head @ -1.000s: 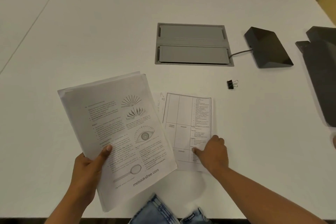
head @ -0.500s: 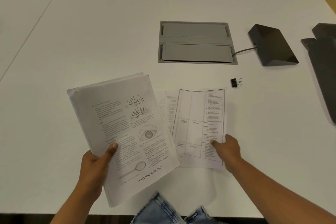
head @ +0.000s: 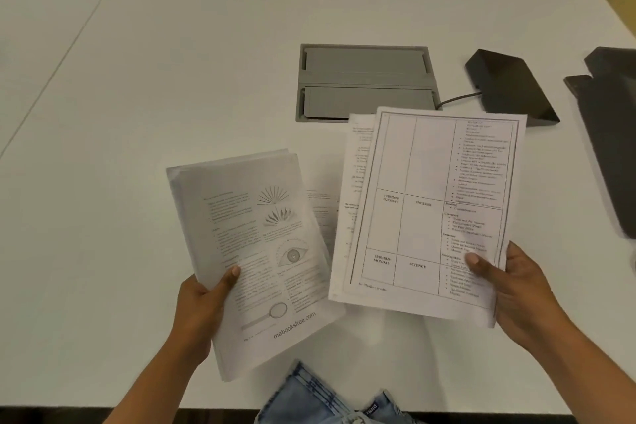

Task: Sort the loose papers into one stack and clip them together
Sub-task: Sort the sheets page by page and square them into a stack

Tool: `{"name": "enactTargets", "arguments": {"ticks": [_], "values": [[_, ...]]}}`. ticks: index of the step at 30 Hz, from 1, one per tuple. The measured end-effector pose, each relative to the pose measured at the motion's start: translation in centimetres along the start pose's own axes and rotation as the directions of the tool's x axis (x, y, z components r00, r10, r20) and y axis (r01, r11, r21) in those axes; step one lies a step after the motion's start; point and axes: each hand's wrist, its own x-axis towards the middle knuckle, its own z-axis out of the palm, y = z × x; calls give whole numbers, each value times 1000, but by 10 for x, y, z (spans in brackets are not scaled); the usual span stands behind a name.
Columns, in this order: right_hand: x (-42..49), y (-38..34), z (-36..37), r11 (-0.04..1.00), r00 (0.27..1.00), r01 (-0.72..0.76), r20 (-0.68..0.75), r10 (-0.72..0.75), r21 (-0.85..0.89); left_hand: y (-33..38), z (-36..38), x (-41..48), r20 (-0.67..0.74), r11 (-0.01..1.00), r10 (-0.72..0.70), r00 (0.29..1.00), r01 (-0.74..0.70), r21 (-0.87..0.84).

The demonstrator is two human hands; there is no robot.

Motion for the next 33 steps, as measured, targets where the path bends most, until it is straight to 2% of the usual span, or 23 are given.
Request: {"name": "enactTargets", "arguments": {"ticks": [5,9,11,15,18,20,22,24,26,28,33], "values": [[-9,1,22,999,993,-51,112,49,16,8,30,-6,122,1000,-19,992,21,-22],[-6,4,39,995,971,-80,221,89,-53,17,53,-11,219,999,-27,975,36,-39],[-2,9,41,990,972,-58,221,85,-128,22,63,-15,265,998,-14,964,29,-51],[6,19,42,912,962,20,258,95,-411,30,79,-20,302,997,9,953,13,-72],[6,21,41,940,901,-11,405,157,-340,32,89,-20,307,993,-42,951,74,-93],[4,20,42,942,883,10,445,150,-336,34,95,-21,328,991,-44,944,83,-105],[3,18,44,953,897,11,425,125,-304,35,98,-21,312,995,-20,950,48,-82],[4,13,44,982,922,-69,364,130,-176,36,100,-21,309,994,-36,950,67,-91],[6,7,43,969,925,-245,296,240,-20,36,100,-20,344,989,-64,937,105,-101],[8,5,39,936,909,-351,240,339,7,37,101,-20,397,990,-73,915,114,-81],[8,8,41,963,942,-207,232,243,-171,42,114,-21,425,993,-71,902,104,-55]]}}
